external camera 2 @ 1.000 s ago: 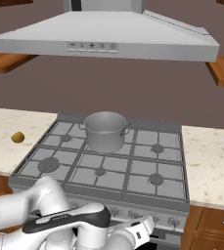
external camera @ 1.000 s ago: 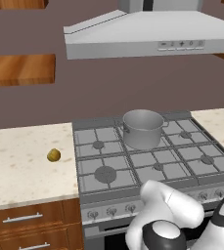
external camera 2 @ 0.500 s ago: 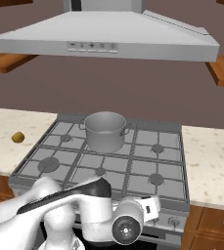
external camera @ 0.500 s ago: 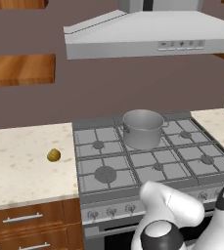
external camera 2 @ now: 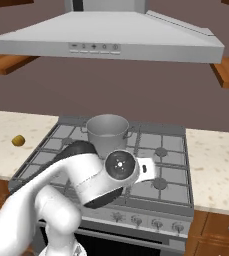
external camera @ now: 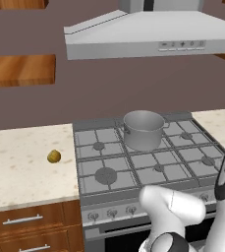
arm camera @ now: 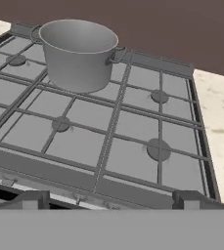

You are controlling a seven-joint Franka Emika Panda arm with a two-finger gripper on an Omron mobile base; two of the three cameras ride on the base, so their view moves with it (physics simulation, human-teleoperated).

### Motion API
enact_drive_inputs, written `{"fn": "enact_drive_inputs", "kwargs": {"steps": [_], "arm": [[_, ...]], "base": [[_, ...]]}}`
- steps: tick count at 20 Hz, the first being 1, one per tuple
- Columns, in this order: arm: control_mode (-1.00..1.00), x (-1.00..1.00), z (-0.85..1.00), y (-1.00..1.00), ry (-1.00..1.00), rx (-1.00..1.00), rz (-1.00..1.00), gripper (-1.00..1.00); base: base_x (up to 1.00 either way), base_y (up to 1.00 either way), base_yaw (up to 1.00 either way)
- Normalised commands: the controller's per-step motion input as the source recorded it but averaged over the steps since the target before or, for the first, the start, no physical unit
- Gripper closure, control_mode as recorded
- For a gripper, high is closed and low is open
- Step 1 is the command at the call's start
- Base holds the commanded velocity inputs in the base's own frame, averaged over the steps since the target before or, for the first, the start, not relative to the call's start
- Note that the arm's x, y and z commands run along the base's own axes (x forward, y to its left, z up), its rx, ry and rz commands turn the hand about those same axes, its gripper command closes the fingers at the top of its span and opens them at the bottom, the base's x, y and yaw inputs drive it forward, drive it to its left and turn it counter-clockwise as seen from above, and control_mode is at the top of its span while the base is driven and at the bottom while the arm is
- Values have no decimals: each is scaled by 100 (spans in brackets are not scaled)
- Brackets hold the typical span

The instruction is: Turn on the burner for the pot on the stove. Wait thirty seconds for the pot to heat up. Then add the squash to the pot.

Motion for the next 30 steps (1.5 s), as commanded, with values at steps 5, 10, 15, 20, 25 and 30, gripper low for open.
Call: {"fn": "enact_drive_inputs", "kwargs": {"steps": [5, 10, 15, 20, 25, 30], "arm": [[-100, 32, 81, 64, 38, -5, 0, -100], [-100, 37, 24, 61, 36, -12, -1, -100], [-100, 0, 0, 0, 0, 0, 0, -100], [-100, 0, 0, 0, 0, 0, 0, -100], [-100, 0, 0, 0, 0, 0, 0, -100], [-100, 0, 0, 0, 0, 0, 0, -100]], "base": [[0, 0, 0], [0, 0, 0], [0, 0, 0], [0, 0, 0], [0, 0, 0], [0, 0, 0]]}}
